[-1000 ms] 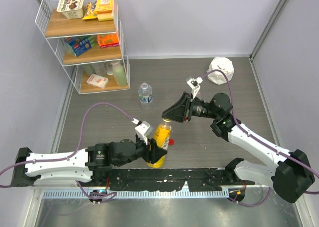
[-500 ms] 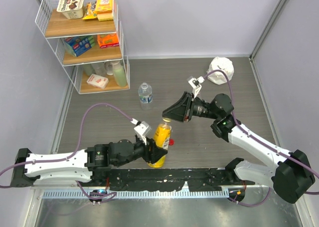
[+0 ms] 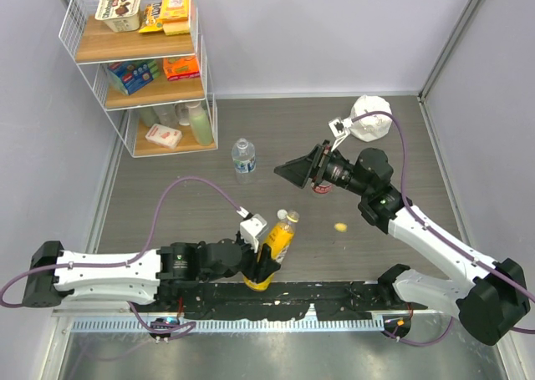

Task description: Unscrew the bottle caps

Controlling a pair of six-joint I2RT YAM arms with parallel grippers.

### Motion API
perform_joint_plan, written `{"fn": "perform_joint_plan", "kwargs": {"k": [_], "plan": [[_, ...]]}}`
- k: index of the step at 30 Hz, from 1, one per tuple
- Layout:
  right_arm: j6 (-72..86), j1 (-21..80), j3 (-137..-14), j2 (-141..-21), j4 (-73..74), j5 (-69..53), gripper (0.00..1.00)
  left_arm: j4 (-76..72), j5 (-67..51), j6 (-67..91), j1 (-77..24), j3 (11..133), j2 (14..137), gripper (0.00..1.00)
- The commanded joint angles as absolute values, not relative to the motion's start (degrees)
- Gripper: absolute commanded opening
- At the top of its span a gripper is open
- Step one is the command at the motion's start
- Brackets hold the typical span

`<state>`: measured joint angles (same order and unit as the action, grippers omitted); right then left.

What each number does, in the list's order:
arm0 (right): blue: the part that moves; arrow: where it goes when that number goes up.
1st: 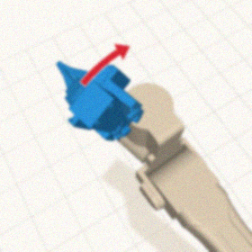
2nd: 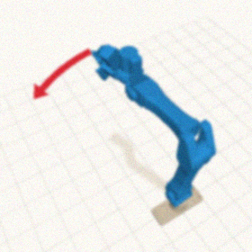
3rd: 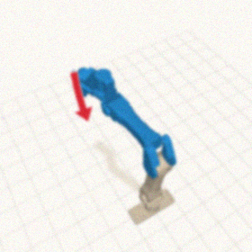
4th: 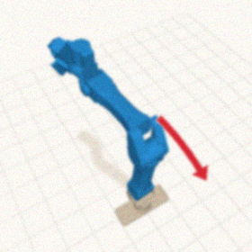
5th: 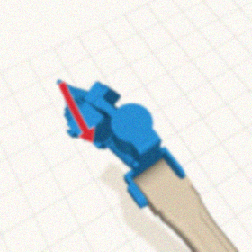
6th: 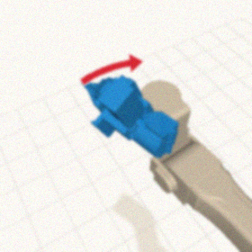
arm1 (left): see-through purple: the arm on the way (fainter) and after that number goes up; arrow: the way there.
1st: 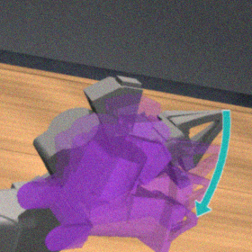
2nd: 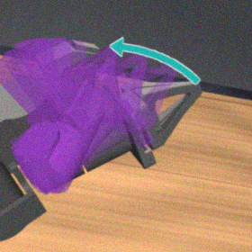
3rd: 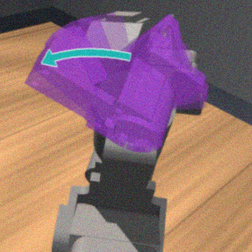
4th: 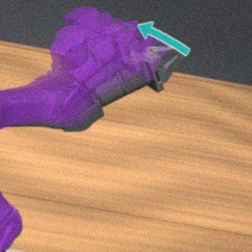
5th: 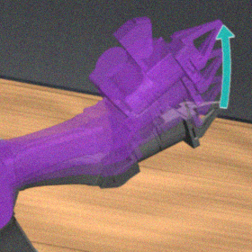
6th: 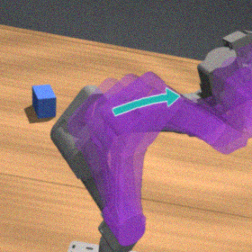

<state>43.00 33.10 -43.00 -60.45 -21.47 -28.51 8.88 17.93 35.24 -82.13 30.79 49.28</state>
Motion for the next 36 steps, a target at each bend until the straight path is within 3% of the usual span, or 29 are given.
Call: {"fn": "perform_joint_plan", "kwargs": {"k": [1,20,26,33,36], "plan": [[40.6,33.0,-45.9,-59.3,-18.5,-25.0,0.84,10.7,22.1,35.1,-82.2,34.1,49.8,0.00],[42.7,33.9,-41.8,-60.9,-24.3,-32.4,0.84,16.2,33.5,40.1,-82.3,30.8,38.1,0.00],[43.9,37.8,-40.1,-61.7,-31.0,-36.0,0.85,17.1,34.4,40.4,-82.3,31.7,38.6,0.00],[37.8,43.9,-43.8,-64.8,-24.4,-33.4,0.84,16.8,34.2,40.2,-82.2,32.7,40.3,0.00],[38.2,44.4,-43.4,-64.9,-25.1,-33.0,0.79,16.9,34.1,40.1,-82.2,33.0,40.4,0.00]]}}
